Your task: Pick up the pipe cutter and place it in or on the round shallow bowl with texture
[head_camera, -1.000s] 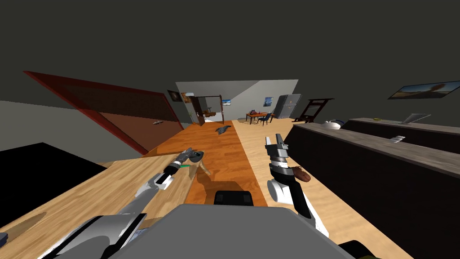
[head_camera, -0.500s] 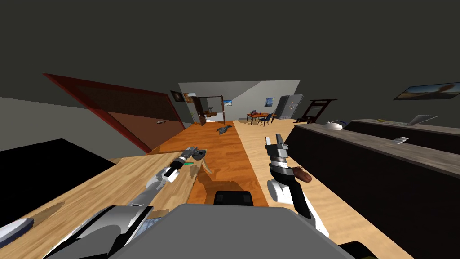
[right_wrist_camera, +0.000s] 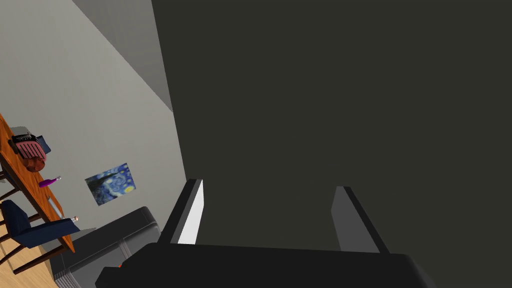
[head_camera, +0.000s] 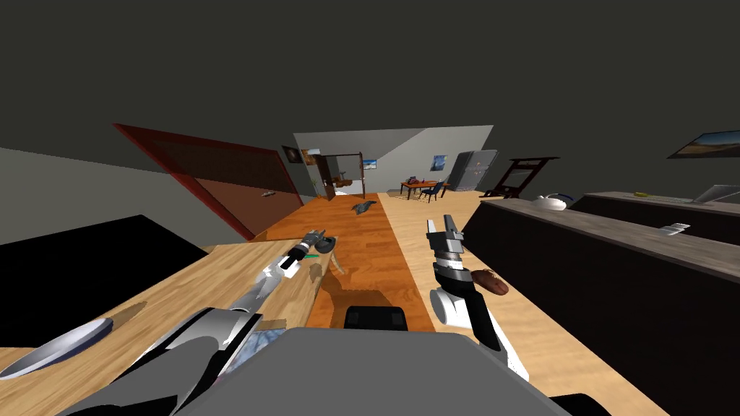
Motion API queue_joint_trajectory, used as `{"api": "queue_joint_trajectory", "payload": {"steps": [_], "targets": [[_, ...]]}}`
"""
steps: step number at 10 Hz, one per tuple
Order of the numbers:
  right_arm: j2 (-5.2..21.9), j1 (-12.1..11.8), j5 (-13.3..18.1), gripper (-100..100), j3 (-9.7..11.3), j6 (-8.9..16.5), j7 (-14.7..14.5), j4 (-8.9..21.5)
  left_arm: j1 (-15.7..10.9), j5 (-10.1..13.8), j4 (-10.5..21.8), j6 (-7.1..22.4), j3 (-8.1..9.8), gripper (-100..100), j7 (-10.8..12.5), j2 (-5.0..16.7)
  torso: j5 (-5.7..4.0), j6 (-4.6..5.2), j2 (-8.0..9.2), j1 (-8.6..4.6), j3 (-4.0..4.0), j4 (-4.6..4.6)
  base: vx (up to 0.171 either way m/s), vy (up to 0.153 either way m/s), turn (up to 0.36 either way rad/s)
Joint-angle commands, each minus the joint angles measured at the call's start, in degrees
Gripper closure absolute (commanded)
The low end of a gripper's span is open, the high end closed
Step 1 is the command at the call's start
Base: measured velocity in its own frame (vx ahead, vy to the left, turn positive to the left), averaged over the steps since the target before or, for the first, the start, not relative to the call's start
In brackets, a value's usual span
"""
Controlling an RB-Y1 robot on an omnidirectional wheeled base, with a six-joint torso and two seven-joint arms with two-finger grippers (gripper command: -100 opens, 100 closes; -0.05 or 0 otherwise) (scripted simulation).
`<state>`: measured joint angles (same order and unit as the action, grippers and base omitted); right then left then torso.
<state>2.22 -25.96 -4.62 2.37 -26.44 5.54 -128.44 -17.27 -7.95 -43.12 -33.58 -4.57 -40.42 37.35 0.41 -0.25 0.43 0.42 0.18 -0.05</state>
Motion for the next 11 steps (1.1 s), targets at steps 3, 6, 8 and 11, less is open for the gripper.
{"api": "queue_joint_trajectory", "payload": {"steps": [3, 6, 8, 11], "targets": [[0.00, 0.00, 0.00, 0, 0.01, 0.00, 0.00, 0.00, -2.55, 0.23, -3.18, 4.36, -2.44, -100, 0.05, -0.19, -0.02, 0.00, -0.16, -0.11, -0.08, -0.03, -0.041, 0.029, 0.043], [0.00, 0.00, 0.00, 0, 0.01, 0.00, 0.00, 0.00, -1.72, 0.27, -3.94, 4.94, -2.20, 0, 0.23, 0.06, -0.03, 0.02, -0.18, -0.16, -0.10, -0.03, -0.026, 0.013, 0.013], [0.00, -0.01, 0.00, 0, 0.01, 0.00, 0.00, 0.00, -1.69, 0.27, -3.89, 4.91, -2.19, 0, 0.24, 0.07, -0.05, 0.07, -0.31, -0.21, -0.17, -0.05, 0.000, 0.000, 0.000], [-0.01, -0.01, 0.00, 0, 0.01, 0.00, 0.00, 0.00, -1.66, 0.27, -3.87, 4.92, -2.19, 0, 0.24, 0.08, -0.05, 0.11, -0.38, -0.23, -0.20, -0.05, 0.000, 0.000, 0.000]]}}
